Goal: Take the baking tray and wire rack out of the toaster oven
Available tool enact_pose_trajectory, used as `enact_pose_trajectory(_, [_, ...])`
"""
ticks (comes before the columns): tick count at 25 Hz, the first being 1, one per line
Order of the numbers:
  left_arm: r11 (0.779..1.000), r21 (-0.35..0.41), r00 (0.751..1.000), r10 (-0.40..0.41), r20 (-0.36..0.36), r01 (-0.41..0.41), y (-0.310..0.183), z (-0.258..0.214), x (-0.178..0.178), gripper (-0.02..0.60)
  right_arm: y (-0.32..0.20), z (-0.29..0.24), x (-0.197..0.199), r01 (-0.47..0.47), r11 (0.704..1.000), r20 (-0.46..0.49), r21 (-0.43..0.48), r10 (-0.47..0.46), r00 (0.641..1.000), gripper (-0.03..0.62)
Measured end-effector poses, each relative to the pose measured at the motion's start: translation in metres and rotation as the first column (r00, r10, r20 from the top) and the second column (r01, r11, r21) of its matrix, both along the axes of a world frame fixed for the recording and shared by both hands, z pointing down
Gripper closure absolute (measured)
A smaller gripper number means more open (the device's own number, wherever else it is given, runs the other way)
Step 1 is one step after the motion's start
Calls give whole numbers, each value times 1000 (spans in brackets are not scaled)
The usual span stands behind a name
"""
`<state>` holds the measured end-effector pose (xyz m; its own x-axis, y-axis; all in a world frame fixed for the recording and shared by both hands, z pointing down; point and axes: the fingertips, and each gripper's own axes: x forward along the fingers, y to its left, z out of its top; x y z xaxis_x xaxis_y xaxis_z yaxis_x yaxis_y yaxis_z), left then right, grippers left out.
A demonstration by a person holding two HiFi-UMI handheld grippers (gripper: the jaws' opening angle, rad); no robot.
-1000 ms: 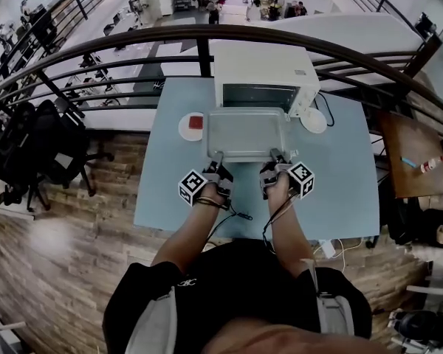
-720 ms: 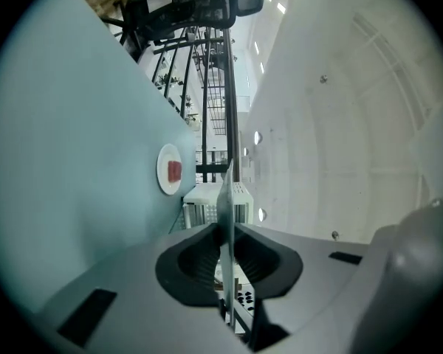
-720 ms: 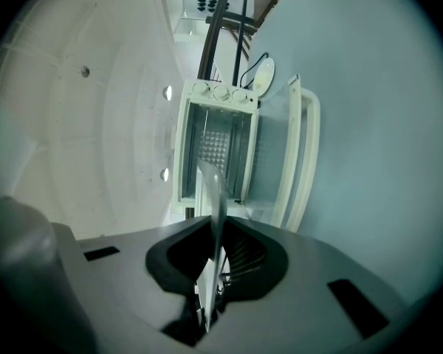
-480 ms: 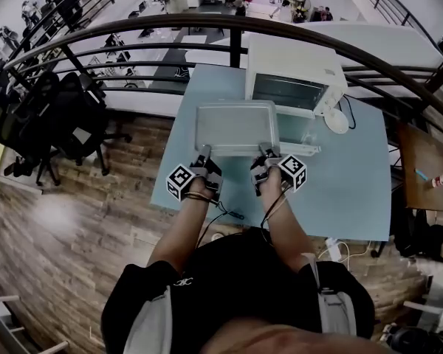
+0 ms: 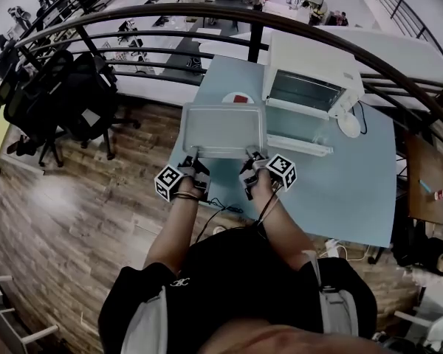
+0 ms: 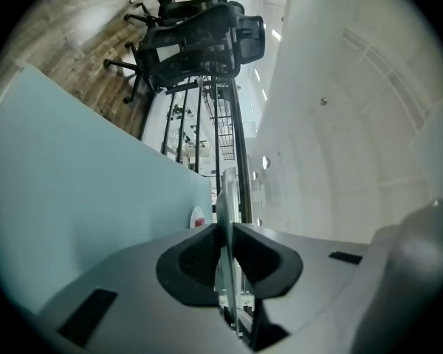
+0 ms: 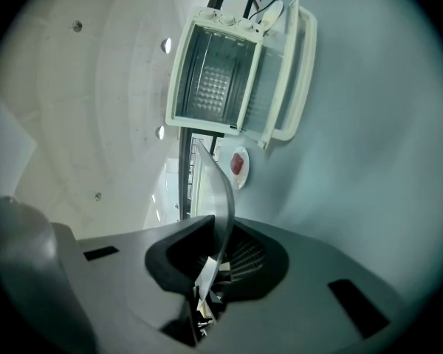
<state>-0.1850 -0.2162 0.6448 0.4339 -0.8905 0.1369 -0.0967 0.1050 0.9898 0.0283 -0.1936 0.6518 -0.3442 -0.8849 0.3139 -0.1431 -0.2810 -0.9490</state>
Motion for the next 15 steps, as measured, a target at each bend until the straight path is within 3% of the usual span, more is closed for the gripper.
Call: enact_pose_trajectory(15, [989,-144,999,-28,24,31,18,61,-47,520,18,57,-49,88,989,9,-122,-88,996,546])
